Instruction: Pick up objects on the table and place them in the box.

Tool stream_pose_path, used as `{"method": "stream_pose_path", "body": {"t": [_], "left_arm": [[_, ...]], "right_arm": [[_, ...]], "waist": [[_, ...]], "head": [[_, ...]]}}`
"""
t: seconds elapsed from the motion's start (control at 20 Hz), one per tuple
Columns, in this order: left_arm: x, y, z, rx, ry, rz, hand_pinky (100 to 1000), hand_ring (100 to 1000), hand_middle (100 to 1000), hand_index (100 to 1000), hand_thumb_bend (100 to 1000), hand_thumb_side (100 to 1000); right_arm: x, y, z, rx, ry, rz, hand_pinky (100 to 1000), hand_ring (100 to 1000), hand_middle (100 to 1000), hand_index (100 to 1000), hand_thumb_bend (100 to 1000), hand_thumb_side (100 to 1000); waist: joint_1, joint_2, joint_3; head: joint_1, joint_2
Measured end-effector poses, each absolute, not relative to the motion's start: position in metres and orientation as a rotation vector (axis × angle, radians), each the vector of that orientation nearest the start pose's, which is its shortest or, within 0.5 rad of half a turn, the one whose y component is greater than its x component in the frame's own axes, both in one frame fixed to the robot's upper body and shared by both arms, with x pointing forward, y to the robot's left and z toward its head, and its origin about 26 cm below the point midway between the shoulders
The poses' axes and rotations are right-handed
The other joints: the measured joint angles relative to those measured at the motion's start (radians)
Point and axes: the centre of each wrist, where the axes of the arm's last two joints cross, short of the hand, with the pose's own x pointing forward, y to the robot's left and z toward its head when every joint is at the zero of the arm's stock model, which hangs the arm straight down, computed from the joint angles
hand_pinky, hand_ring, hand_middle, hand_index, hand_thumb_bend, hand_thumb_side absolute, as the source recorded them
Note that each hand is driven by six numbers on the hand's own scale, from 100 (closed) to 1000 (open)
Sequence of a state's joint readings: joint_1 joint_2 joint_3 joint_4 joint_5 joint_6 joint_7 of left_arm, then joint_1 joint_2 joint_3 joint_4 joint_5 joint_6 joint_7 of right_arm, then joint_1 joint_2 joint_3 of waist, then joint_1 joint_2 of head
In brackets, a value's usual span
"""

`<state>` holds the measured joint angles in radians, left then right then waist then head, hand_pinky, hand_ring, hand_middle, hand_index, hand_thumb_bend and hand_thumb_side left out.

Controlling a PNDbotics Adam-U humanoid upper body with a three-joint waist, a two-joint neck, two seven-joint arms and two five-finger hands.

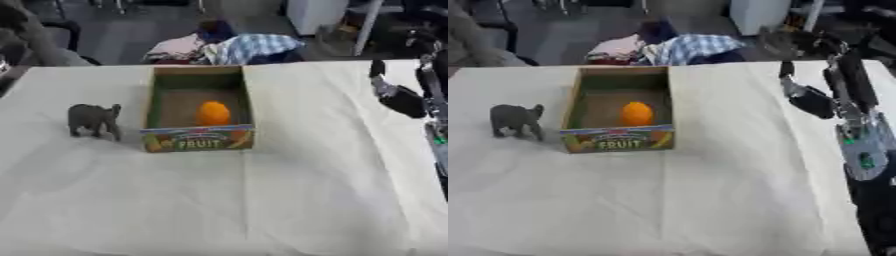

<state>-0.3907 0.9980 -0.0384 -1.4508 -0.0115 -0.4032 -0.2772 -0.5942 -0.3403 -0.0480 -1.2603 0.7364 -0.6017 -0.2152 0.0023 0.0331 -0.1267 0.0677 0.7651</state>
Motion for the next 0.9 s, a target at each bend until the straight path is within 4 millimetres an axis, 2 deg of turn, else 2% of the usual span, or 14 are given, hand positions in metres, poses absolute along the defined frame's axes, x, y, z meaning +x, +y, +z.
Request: {"method": "stream_pose_path", "body": {"t": [0.15, 0.25, 0.55, 0.9], "left_arm": [[0.35, 0.449, 0.231, 0.626, -1.798, -1.3, 764, 768, 766, 826, 654, 445], [0.356, 0.453, 0.23, 0.632, -1.751, -1.347, 750, 762, 766, 826, 703, 462], [0.376, 0.462, 0.219, 0.633, -1.61, -1.404, 768, 738, 744, 812, 684, 471], [0.392, 0.471, 0.186, 0.63, -1.48, -1.395, 768, 722, 736, 812, 683, 499]], "right_arm": [[0.416, -0.294, 0.139, -0.79, -2.341, 0.884, 592, 663, 666, 850, 100, 608], [0.415, -0.291, 0.144, -0.764, -2.342, 0.881, 591, 663, 665, 849, 100, 608], [0.412, -0.285, 0.157, -0.678, -2.345, 0.854, 589, 660, 660, 847, 100, 605], [0.408, -0.281, 0.168, -0.563, -2.342, 0.827, 587, 659, 654, 845, 100, 602]], "waist": [[0.006, 0.005, -0.018], [0.008, 0.006, -0.03], [0.008, 0.015, -0.049], [0.011, 0.023, -0.067]], "head": [[0.007, 0.0], [0.013, 0.0], [0.026, 0.0], [0.036, 0.0]]}}
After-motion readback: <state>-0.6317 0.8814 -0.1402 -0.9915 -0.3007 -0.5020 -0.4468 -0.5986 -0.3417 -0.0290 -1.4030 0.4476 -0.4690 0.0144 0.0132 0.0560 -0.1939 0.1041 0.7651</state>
